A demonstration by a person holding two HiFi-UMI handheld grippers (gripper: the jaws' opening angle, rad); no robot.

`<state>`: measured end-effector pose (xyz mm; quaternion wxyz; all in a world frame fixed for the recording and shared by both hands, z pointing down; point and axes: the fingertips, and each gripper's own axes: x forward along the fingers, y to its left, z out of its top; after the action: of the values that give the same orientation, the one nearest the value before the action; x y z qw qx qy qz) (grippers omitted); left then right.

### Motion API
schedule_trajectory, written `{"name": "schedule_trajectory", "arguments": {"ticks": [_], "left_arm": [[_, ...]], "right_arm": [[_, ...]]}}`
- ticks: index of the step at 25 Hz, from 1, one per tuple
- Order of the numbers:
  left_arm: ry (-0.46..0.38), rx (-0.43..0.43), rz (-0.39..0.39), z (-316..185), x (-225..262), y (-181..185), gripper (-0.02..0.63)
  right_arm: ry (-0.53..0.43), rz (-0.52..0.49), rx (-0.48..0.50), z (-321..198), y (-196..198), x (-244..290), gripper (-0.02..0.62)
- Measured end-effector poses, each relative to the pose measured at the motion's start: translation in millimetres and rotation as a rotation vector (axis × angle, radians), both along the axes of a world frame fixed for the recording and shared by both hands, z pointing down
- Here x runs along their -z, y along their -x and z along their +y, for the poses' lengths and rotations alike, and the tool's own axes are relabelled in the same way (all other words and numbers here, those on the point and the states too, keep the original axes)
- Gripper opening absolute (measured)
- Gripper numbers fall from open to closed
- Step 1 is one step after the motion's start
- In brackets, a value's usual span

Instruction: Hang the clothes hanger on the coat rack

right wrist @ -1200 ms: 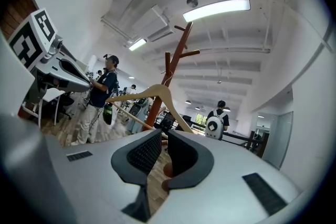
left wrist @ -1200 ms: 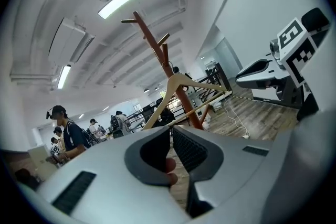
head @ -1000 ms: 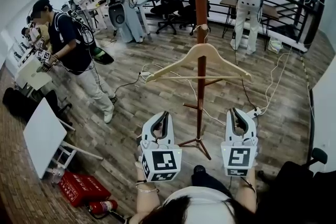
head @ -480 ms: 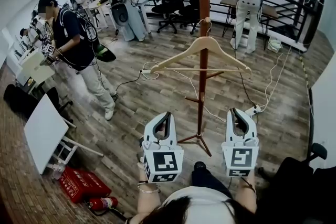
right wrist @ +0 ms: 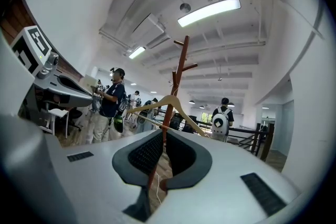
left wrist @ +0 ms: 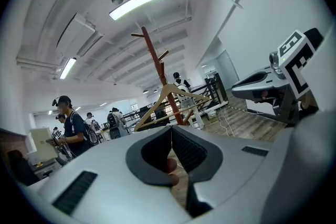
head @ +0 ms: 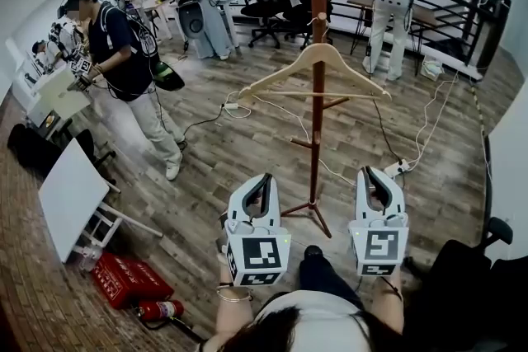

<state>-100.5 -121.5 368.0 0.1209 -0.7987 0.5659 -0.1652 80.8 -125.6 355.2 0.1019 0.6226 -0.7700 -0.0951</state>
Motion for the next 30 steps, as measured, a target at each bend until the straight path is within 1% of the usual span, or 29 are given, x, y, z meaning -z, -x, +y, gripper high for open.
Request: {"name": "schedule_trajectory", "arguments": {"ticks": [6,13,17,22,27,30], "left_arm": [[0.004,0.000,0.014,20.8,-3.5,-1.6,0.015],[0.012,-0.018,0.060,46.3,-4.5,-6.6,0.015],[0.000,-0.048,0.062,59.4,3.7,-15.1,0.015],[0.004,-0.046,0.087,73.9,1.0,-15.7,0.015],[0.001,-0.047,0.139,85.7,1.0,-13.5,0.015],[0.021,-0.034,0.191,93.0,4.9,-15.1,0.014]], "right_arm": [[-0.009,-0.020,0.012,21.0,0.5,-1.6,0.048],[-0.013,-0.020,0.023,44.0,0.8,-3.9,0.048],[-0.012,-0.023,0.029,56.2,0.6,-4.3,0.048],[-0.011,-0.026,0.033,70.9,-0.2,-9.6,0.048],[-0.012,-0.073,0.064,82.3,6.8,-8.7,0.046],[-0.009,-0.097,0.079,88.9,9.8,-9.2,0.046]]}}
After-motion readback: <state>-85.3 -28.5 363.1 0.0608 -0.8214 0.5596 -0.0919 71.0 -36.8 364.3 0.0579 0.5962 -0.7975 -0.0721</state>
